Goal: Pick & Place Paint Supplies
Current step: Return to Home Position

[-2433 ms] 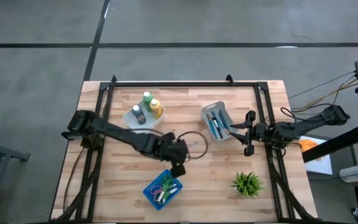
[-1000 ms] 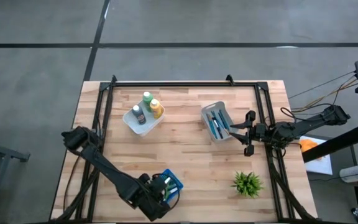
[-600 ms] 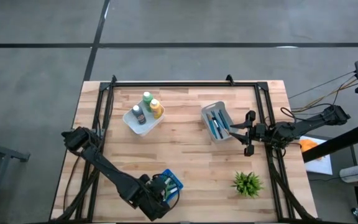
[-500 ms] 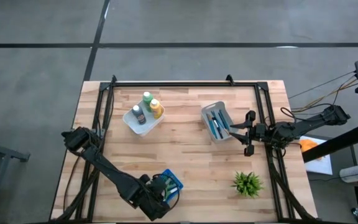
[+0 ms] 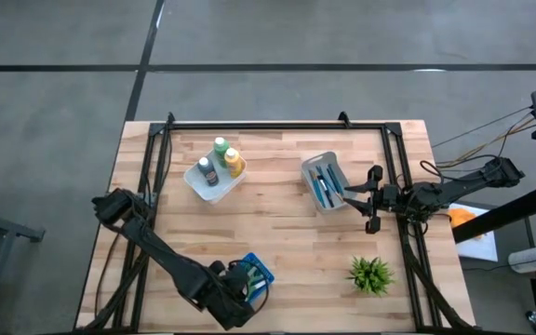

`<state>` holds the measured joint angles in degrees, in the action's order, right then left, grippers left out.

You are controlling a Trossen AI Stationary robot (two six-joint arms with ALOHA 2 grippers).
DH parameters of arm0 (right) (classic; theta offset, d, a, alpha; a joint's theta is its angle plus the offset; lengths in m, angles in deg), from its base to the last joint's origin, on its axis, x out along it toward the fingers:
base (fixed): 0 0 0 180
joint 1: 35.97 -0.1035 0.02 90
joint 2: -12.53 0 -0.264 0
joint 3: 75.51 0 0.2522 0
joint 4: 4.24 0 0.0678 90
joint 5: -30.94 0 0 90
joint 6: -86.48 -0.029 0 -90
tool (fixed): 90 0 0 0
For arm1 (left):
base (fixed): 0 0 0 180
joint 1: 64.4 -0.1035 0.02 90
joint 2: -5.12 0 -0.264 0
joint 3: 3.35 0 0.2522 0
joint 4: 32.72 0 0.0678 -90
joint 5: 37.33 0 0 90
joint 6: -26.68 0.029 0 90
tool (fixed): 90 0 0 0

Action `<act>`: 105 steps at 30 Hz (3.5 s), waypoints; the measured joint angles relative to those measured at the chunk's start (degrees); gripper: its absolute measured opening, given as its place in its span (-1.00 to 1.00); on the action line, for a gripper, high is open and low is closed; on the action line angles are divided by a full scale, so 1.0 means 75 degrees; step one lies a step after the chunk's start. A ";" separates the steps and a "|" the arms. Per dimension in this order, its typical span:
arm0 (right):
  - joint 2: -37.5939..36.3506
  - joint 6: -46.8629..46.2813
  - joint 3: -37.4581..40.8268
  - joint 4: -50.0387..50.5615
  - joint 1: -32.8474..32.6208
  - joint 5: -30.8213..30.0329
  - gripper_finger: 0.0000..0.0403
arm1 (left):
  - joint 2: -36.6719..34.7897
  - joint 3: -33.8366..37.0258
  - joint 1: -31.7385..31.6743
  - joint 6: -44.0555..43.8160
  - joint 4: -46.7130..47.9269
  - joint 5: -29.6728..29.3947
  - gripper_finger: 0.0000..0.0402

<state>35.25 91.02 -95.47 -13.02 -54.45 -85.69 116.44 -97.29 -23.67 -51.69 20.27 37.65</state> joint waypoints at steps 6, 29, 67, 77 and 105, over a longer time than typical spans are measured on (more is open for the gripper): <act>0.0000 0.0016 0.0000 0.0002 0.0000 0.0000 -0.29 | -0.0441 0.0000 0.0006 0.0203 0.0207 -0.0768 -0.45; -0.0003 0.0009 0.0000 0.0002 -0.0001 0.0000 -0.29 | -0.1349 0.0071 -0.0444 0.5317 -0.1103 -0.4342 -0.99; -0.0009 0.0015 0.0000 0.0002 -0.0002 -0.0001 -0.29 | -1.0723 0.9873 -0.1510 1.2232 -0.9298 0.0611 -1.00; -0.0009 0.0000 0.0000 0.0005 -0.0002 0.0001 -0.29 | -1.3920 1.0663 -0.1507 1.2304 -0.7359 0.0760 -1.00; 0.0000 0.0015 0.0003 0.0177 -0.0002 -0.0047 -0.29 | -1.4795 1.0477 -0.1495 1.2191 -0.5053 0.0751 -1.00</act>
<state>35.25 91.13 -95.44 -11.69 -54.47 -86.04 5.48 -18.72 -34.88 39.74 -17.63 43.29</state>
